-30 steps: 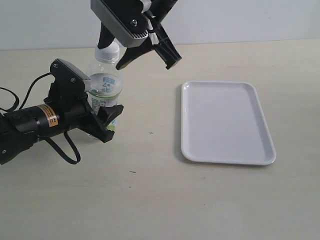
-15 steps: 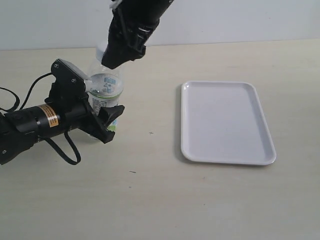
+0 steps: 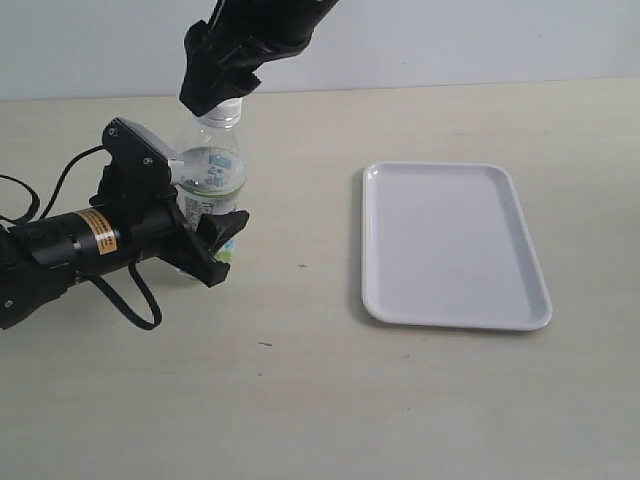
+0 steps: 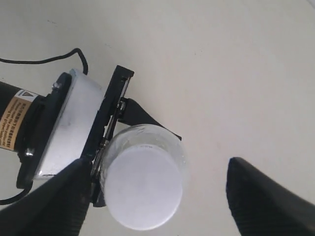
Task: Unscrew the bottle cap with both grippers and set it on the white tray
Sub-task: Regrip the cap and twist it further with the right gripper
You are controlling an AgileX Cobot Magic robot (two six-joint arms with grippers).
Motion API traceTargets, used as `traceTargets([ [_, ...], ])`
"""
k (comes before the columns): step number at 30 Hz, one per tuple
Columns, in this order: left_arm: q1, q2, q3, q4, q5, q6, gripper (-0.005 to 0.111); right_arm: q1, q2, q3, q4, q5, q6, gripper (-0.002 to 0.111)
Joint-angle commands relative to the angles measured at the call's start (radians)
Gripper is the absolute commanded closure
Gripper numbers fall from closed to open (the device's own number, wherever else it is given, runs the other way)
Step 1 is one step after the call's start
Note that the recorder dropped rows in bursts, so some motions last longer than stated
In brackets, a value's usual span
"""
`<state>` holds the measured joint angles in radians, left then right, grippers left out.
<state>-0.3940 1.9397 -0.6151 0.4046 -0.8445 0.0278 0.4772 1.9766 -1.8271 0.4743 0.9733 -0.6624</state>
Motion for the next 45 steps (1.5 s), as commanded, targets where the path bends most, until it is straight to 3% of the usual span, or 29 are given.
traceTargets([
  [1,-0.006,-0.011,-0.002,0.003,-0.005,0.001,0.107,-0.001,0.015,0.005,-0.004,-0.026,0.014,0.04],
  [7,-0.006,-0.011,-0.002,0.003,-0.005,-0.003,0.107,-0.001,0.013,0.005,-0.004,-0.03,0.02,0.065],
  [10,-0.006,-0.011,-0.002,0.003,-0.005,-0.003,0.107,-0.001,0.013,0.005,-0.004,-0.026,0.016,0.103],
  [11,-0.006,-0.011,-0.002,0.003,-0.005,-0.003,0.107,-0.001,0.013,0.005,-0.004,-0.021,0.007,0.109],
  [33,-0.006,-0.011,-0.002,0.003,-0.007,0.003,0.107,-0.001,0.013,0.005,0.046,0.027,-0.93,0.108],
  [45,-0.006,-0.011,-0.002,0.003,-0.025,0.003,0.107,-0.001,0.013,0.005,0.046,0.03,-1.064,0.108],
])
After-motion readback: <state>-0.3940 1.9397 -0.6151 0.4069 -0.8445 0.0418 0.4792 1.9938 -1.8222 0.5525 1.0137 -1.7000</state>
